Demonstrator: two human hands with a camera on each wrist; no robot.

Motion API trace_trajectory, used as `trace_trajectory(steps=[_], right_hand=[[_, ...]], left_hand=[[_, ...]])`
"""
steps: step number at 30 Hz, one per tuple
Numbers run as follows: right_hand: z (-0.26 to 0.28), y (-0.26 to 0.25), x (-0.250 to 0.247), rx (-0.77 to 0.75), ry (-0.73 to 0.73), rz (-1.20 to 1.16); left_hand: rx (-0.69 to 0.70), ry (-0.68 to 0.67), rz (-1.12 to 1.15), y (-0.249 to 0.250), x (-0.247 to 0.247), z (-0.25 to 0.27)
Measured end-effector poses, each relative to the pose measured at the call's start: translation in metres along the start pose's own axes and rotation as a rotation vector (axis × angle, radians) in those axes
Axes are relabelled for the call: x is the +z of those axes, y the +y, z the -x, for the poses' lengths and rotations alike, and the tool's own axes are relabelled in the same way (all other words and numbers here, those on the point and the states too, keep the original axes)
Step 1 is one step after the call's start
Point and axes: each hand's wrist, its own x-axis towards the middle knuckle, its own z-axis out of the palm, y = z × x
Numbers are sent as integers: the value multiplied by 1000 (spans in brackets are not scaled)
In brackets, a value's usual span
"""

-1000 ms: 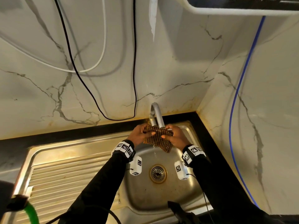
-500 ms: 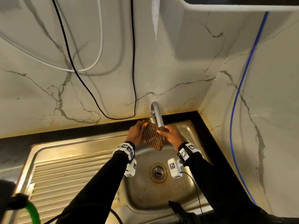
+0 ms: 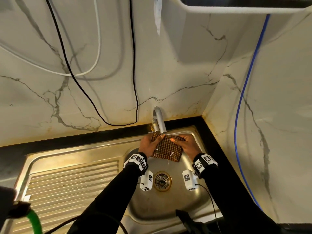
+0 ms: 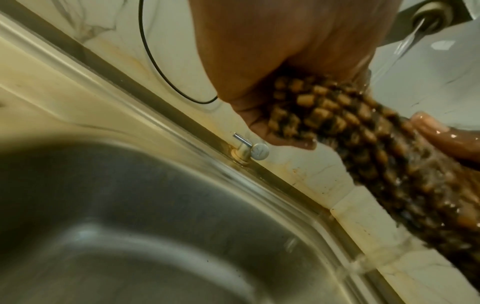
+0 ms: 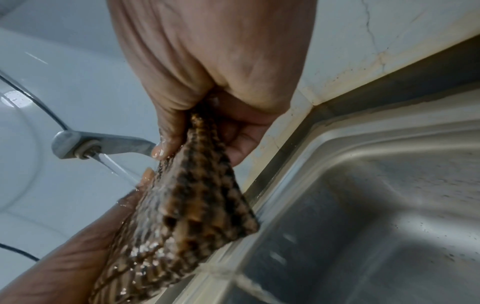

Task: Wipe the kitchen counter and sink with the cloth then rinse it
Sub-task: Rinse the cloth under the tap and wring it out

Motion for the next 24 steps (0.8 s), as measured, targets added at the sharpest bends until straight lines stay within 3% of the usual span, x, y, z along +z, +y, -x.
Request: trace_trajectory(steps=[7,11,16,19,24], right_hand=[[-10,-6,23,16,-53,62],[-22,-9,34,0,-191,205],[-24,-9,38,10,-240,267],[-25,-5,33,5,-203,249],[-18,0,26,42,-198,279]], left_hand=[[-13,-2,20,-8,-32,6],[-38,-5,97,-15,-52,9],[-31,-185,233,-15,-80,25],[22,-268,103,-13,-80,27],[19,-250,-56,-16,-75,16]])
